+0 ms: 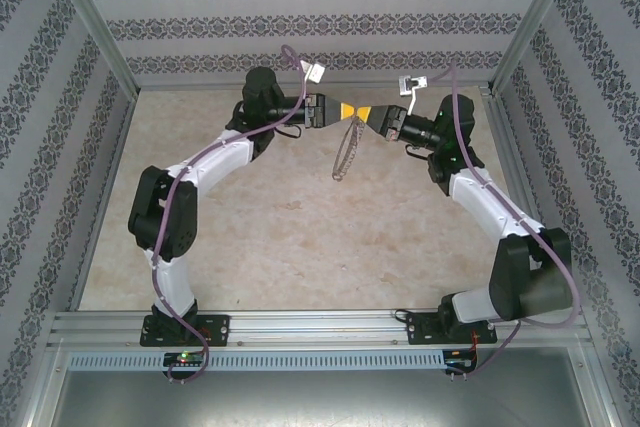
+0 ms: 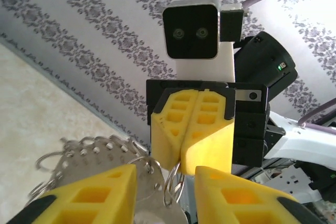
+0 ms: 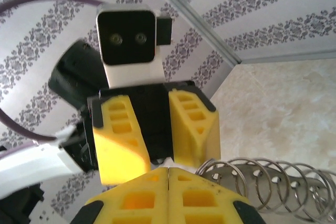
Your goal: Put the keys on the keyring
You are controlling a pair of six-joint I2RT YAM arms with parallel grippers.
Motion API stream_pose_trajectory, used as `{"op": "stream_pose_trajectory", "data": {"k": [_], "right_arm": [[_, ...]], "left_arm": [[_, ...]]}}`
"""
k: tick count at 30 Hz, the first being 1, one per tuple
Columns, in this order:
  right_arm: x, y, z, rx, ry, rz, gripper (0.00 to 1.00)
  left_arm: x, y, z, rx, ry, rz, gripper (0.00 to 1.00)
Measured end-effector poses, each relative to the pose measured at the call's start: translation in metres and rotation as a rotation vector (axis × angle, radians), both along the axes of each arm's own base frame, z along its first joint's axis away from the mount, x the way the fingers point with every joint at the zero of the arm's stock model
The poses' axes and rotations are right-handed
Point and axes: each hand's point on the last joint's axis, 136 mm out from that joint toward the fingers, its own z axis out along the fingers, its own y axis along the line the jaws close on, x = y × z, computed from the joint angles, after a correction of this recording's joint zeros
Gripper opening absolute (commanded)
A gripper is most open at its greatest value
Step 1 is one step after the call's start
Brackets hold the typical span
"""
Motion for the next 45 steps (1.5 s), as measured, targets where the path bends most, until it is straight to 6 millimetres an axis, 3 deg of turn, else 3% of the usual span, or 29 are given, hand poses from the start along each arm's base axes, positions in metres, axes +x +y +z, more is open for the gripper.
{"op": "stream_pose_trajectory", "data": {"k": [5, 10, 13, 25, 32, 45], "right_arm": [[-0.004, 0.0, 0.003, -0.049, -0.047, 0.083, 0.0], [-0.011, 0.006, 0.016, -0.072, -0.118, 0.177, 0.0], [-0.012, 0.009, 0.021, -0.071, -0.143, 0.235, 0.0], [-0.011, 0.019, 0.011, -0.06, -0.12, 0.346, 0.0], [-0.017, 0.031, 0.007, -0.058, -0.115, 0.38, 0.0], [-0.018, 0.036, 0.004, -0.058, -0.108, 0.392, 0.0]], "left_arm": [[-0.001, 0.02, 0.022, 0.114, -0.134, -0.01, 0.4], [-0.028, 0.03, 0.061, 0.162, -0.291, -0.104, 0.37], [-0.04, 0.032, 0.07, 0.162, -0.336, -0.157, 0.34], [-0.028, 0.026, 0.008, 0.207, -0.173, -0.235, 0.33], [-0.03, 0.025, 0.007, 0.195, -0.162, -0.249, 0.33], [-0.039, 0.026, 0.009, 0.155, -0.144, -0.294, 0.31]]}}
